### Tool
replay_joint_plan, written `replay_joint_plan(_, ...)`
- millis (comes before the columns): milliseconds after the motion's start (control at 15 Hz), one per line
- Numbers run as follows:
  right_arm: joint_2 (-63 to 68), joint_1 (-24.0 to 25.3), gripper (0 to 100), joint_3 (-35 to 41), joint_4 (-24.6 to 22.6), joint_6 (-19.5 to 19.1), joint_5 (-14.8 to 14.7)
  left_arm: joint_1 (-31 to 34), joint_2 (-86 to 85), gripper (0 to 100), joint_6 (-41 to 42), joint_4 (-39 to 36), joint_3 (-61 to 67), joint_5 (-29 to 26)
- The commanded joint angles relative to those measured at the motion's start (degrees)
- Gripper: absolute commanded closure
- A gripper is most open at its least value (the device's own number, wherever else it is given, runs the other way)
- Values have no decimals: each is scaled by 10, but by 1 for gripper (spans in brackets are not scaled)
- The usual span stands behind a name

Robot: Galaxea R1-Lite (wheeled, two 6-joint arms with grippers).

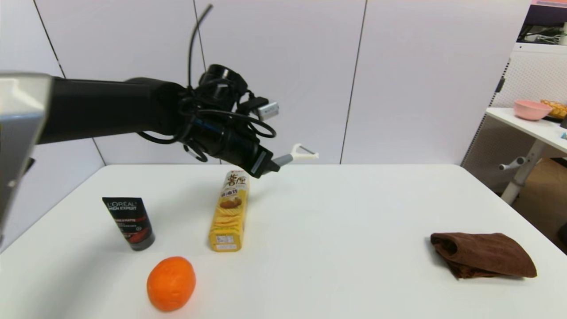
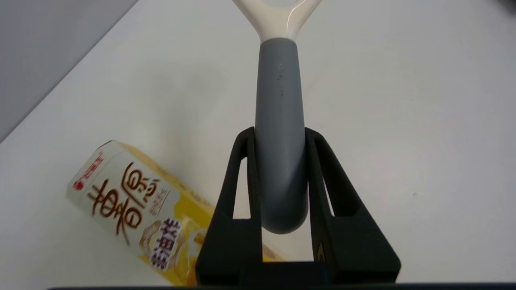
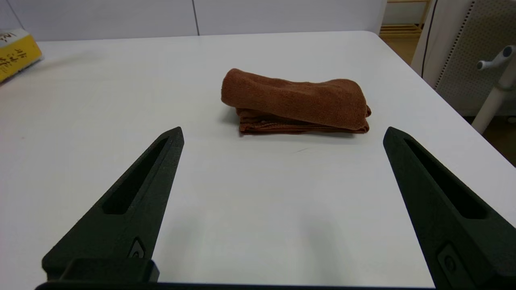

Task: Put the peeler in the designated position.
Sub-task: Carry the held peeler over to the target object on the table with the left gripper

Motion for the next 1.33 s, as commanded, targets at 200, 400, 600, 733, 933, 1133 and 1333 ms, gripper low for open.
replay_joint_plan(200,1,0,0,0,0,0,0,195,-193,100,96,99,88,-2)
replay_joint_plan(400,1,0,0,0,0,1,0,353,-204,100,223,155,105,-11)
replay_joint_plan(600,1,0,0,0,0,1,0,460,-177,100,305,158,107,-42)
replay_joint_plan(733,1,0,0,1,0,0,0,500,-135,100,367,153,105,-75)
replay_joint_plan(933,1,0,0,0,0,0,0,525,-71,100,442,153,90,-118)
replay_joint_plan(1133,1,0,0,0,0,0,1,525,-1,100,522,155,35,-180)
replay_joint_plan(1333,1,0,0,0,0,0,0,516,59,100,570,158,-17,-238)
